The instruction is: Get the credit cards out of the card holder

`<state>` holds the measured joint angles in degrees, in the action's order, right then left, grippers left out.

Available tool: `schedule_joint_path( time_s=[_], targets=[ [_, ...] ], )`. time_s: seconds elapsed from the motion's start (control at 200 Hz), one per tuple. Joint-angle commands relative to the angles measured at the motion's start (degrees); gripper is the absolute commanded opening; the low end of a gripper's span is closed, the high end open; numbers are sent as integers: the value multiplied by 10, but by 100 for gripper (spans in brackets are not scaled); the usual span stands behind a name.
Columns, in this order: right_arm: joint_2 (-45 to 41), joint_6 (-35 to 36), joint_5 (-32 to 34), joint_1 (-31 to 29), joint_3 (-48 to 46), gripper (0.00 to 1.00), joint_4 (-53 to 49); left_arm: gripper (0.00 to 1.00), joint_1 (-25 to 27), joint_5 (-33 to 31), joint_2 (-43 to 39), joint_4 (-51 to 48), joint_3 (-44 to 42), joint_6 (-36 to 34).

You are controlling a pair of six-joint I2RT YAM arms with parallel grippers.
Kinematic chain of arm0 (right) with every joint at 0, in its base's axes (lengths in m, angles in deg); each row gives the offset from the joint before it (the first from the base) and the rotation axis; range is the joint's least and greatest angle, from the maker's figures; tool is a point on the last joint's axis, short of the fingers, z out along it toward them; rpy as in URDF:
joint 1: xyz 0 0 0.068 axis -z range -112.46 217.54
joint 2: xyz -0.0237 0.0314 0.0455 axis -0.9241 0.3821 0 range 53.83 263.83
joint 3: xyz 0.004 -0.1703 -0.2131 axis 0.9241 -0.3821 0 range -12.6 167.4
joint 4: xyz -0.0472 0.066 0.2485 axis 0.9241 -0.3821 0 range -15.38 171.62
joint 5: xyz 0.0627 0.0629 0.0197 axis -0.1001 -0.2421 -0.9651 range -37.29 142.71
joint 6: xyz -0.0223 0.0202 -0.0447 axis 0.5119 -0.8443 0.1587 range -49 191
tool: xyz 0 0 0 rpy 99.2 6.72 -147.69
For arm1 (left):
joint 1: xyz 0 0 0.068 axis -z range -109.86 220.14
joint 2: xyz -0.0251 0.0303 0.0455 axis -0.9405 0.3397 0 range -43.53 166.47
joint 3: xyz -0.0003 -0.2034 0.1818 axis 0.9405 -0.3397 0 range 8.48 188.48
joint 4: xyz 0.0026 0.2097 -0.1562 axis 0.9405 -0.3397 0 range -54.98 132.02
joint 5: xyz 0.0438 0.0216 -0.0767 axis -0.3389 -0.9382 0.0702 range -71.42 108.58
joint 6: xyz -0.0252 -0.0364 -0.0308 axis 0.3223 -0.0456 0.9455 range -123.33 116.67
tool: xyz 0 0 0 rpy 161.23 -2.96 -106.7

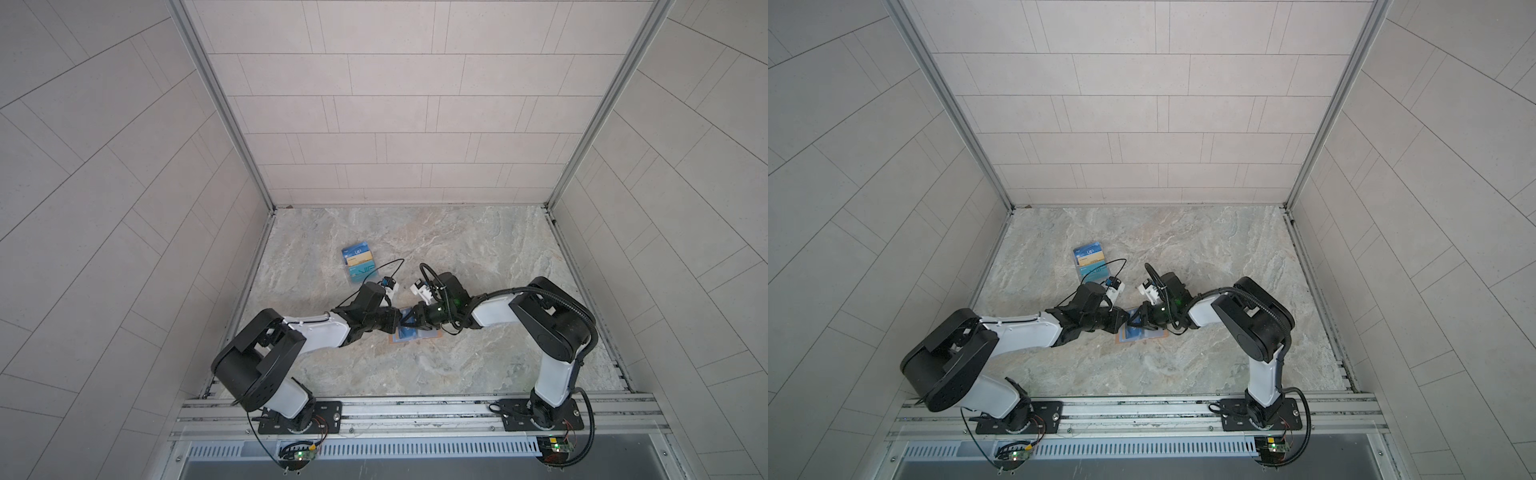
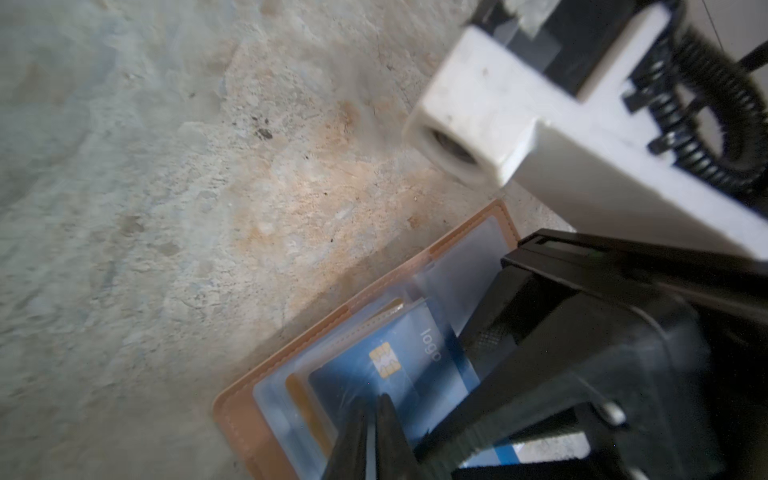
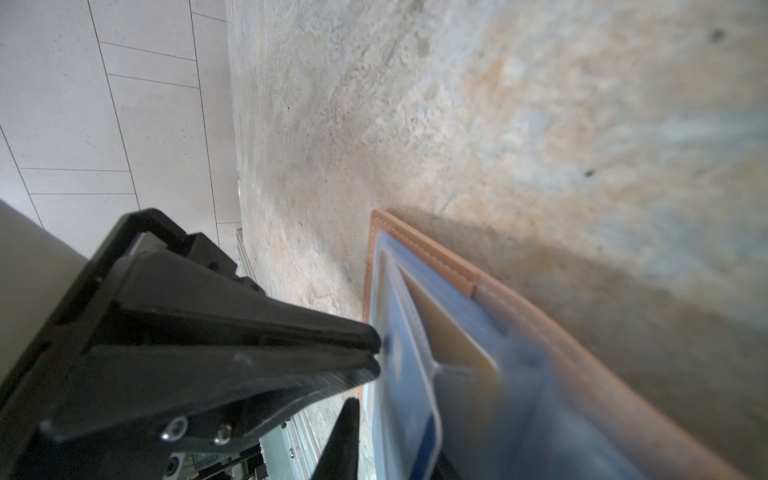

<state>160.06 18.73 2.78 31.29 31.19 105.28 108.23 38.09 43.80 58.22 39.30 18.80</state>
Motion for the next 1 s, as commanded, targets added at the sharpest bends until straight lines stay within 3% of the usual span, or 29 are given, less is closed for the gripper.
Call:
schedule_joint_path(
  time_s=[0.0,0.355,0.991],
  targets=[
    [3,14,6,-4,11,19,-17,13,14,-4,7,12,-16,-8],
    [-31,26,12,0,13,19,-41,12,34,-52,3,2,-66,1],
    [-73,30,13,29,-11,17,-55,12,37,-56,36,26,-73,10]
  ],
)
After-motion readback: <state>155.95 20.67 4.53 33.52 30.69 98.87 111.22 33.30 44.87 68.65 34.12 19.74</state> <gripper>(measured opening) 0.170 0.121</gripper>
